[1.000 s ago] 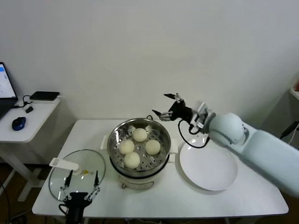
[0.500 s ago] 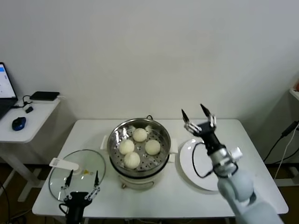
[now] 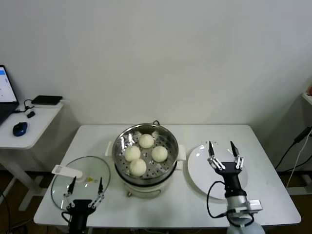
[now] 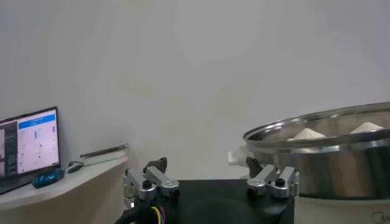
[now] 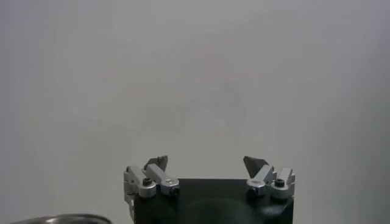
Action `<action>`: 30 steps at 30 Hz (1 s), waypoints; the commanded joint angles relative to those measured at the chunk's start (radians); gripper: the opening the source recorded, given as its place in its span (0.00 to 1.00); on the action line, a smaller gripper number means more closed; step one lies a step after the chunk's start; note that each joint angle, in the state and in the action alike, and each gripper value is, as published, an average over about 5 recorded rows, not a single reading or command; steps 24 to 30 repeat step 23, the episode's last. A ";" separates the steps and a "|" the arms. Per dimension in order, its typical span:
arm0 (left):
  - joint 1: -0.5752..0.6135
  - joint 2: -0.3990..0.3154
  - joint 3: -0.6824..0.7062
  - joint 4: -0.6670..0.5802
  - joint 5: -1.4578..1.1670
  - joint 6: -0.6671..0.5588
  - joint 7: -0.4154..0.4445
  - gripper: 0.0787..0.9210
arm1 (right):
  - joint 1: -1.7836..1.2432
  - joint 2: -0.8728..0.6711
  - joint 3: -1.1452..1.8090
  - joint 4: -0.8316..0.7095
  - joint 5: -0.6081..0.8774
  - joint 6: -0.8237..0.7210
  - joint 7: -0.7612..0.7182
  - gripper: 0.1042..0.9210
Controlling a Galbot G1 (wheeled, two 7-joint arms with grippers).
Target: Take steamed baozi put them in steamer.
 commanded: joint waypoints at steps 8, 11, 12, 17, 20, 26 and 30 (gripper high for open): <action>0.006 -0.049 0.002 -0.009 -0.001 0.001 0.001 0.88 | -0.099 0.067 0.016 0.002 -0.053 0.058 0.006 0.88; 0.007 -0.049 0.001 -0.009 -0.001 0.000 0.001 0.88 | -0.100 0.065 0.014 0.002 -0.053 0.057 0.006 0.88; 0.007 -0.049 0.001 -0.010 -0.001 0.000 0.001 0.88 | -0.100 0.065 0.014 0.002 -0.053 0.058 0.005 0.88; 0.011 -0.049 0.000 -0.014 -0.003 -0.002 0.001 0.88 | -0.104 0.064 0.012 0.002 -0.052 0.060 0.004 0.88; 0.014 -0.049 -0.003 -0.014 -0.004 -0.004 0.000 0.88 | -0.106 0.064 0.011 0.002 -0.052 0.061 0.003 0.88; 0.016 -0.049 -0.004 -0.015 -0.005 -0.005 0.000 0.88 | -0.107 0.064 0.010 0.002 -0.052 0.062 0.002 0.88; 0.016 -0.049 -0.004 -0.015 -0.005 -0.005 0.000 0.88 | -0.107 0.064 0.010 0.002 -0.052 0.062 0.002 0.88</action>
